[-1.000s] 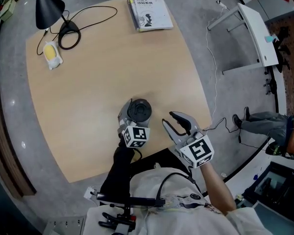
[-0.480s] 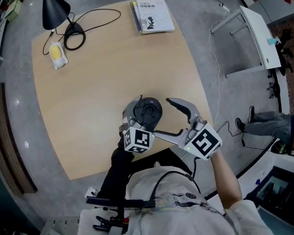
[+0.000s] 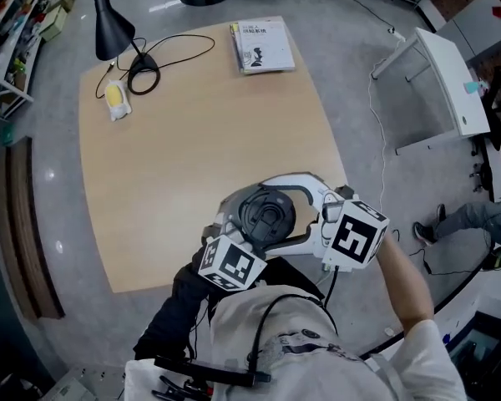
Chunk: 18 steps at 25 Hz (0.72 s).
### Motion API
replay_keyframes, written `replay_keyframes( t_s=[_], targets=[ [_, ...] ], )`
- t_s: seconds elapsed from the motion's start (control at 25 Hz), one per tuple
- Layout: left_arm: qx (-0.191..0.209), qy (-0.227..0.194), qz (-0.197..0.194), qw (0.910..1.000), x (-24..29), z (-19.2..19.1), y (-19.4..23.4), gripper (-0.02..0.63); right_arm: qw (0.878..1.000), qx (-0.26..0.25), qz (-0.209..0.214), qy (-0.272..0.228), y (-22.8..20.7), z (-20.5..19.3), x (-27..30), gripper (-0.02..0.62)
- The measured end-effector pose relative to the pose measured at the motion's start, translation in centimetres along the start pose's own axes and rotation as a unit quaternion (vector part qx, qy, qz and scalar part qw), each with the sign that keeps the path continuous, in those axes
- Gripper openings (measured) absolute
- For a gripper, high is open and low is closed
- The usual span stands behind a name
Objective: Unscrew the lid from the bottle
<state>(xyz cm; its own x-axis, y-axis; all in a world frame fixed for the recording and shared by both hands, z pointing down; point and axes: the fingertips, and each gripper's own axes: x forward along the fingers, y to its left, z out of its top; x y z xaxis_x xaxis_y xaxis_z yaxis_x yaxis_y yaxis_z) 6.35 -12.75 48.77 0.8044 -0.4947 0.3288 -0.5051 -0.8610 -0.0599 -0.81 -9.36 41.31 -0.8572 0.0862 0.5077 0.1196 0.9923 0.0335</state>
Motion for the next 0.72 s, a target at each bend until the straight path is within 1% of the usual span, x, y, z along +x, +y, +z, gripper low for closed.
replay_keyframes(
  t_s=[0.12,0.24,0.32,0.36,0.4,0.44,0.48,0.52,0.56,0.6,0.64,0.68,0.72],
  targets=[
    [-0.009,-0.011,0.008,0.9999,-0.1,2.4,-1.2,0.416,0.999,-0.015,0.03,-0.034,1.1,1.4,-2.2,0.457],
    [-0.006,-0.014,0.013,0.9998,-0.1,4.2,-2.4,0.417,0.996,-0.041,0.066,-0.053,2.3,2.4,-4.0,0.457],
    [0.002,-0.008,0.001,1.0,0.0,4.8,-3.6,0.417,0.993,-0.051,0.096,-0.052,3.3,2.4,-5.0,0.456],
    [0.007,-0.005,-0.014,0.9999,0.1,5.0,-4.4,0.417,0.99,-0.059,0.12,-0.05,4.0,2.3,-5.5,0.456],
    [0.014,-0.002,-0.037,0.9992,0.1,5.2,-5.5,0.416,0.984,-0.07,0.154,-0.049,4.8,2.2,-6.0,0.456],
    [0.019,-0.001,-0.065,0.9977,0.1,5.4,-6.8,0.416,0.976,-0.083,0.196,-0.047,5.8,2.2,-6.5,0.456],
    [0.02,-0.001,-0.097,0.9951,0.1,5.6,-8.2,0.416,0.965,-0.091,0.242,-0.047,6.8,2.1,-7.1,0.456],
    [0.014,-0.005,-0.125,0.992,0.1,6.0,-9.4,0.416,0.952,-0.093,0.288,-0.053,7.6,2.1,-7.7,0.456],
    [-0.001,-0.014,-0.145,0.9894,0.1,6.4,-10.2,0.416,0.94,-0.086,0.325,-0.063,8.1,2.4,-8.1,0.457],
    [-0.02,-0.025,-0.151,0.9881,0.1,7.0,-10.5,0.416,0.934,-0.068,0.343,-0.072,8.0,2.8,-8.4,0.457],
    [-0.036,-0.035,-0.144,0.9884,0.0,7.4,-10.1,0.416,0.938,-0.046,0.336,-0.072,7.5,3.0,-8.4,0.458],
    [-0.045,-0.039,-0.126,0.9903,0.0,7.7,-9.4,0.416,0.95,-0.032,0.305,-0.063,6.6,3.0,-8.4,0.489],
    [-0.046,-0.036,-0.102,0.993,-0.1,7.7,-8.5,0.416,0.965,-0.03,0.256,-0.051,5.5,2.9,-8.5,0.539]
  ],
)
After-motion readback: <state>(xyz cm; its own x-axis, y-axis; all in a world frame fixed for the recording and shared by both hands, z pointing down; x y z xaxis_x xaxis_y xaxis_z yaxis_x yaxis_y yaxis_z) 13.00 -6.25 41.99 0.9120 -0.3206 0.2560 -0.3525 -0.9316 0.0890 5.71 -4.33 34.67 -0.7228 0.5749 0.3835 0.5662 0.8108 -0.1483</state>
